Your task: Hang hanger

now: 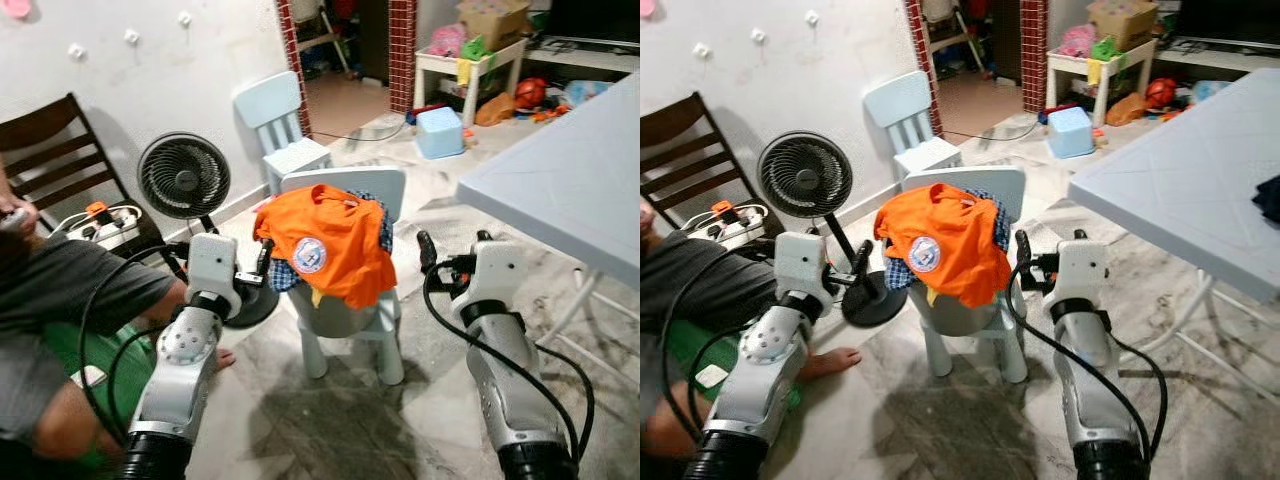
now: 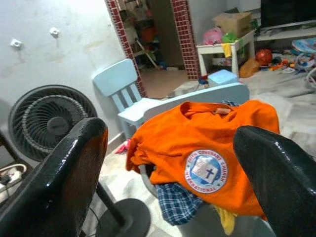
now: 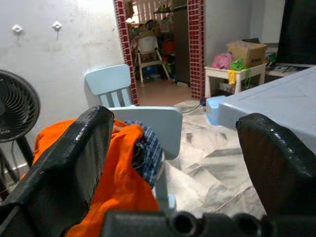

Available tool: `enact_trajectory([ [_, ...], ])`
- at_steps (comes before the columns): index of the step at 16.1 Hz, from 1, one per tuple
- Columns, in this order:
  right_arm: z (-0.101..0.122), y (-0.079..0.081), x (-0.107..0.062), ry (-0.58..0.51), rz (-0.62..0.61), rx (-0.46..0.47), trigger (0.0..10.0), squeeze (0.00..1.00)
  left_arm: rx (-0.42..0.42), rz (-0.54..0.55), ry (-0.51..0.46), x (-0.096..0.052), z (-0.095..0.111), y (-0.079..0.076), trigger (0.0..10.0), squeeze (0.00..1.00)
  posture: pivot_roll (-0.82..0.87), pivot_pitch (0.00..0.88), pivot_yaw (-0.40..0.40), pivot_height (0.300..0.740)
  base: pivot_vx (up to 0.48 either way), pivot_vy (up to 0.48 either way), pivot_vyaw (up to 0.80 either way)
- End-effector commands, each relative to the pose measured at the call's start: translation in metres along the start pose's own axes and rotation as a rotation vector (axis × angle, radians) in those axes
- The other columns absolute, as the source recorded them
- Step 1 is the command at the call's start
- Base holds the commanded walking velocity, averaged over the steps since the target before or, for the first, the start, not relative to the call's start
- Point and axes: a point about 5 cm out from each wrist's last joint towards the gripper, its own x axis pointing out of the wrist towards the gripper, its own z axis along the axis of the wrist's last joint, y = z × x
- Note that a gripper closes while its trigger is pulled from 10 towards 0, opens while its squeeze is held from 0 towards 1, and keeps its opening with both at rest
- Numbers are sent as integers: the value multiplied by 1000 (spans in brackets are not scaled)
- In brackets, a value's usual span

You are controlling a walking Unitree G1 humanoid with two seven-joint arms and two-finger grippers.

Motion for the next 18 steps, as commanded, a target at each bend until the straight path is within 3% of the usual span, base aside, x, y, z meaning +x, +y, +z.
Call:
enact_trajectory([
  [1, 3, 6, 7, -15, 20, -3, 10000, 0, 3, 27, 5, -3, -3, 7, 10000, 0, -107, 0, 144, 740, 0, 0, 0],
  [3, 5, 10, 12, -19, 61, -12, 10000, 0, -11, 50, 9, -8, -7, 7, 10000, 0, -103, 0, 116, 740, 0, 0, 0],
  [7, 4, 19, 20, 23, 200, -51, 10000, 0, -59, 152, 9, -21, -14, 5, 10000, 0, -55, 0, -43, 740, 0, 0, 0],
  [11, 1, 31, 25, 47, 285, -57, 10000, 0, -80, 242, 30, -37, -22, 11, 10000, 0, -9, 0, -126, 740, 0, 0, 0],
  [13, 1, 45, 30, 50, 344, -45, 10000, 0, -86, 288, 28, -43, -20, 18, 10000, 0, 14, 0, -142, 740, 0, 0, 0],
  [18, -2, 47, 26, 47, 347, -30, 10000, 0, -118, 236, 8, -47, -17, 13, 10000, 0, -1, 0, -106, 740, 48, 0, 0],
])
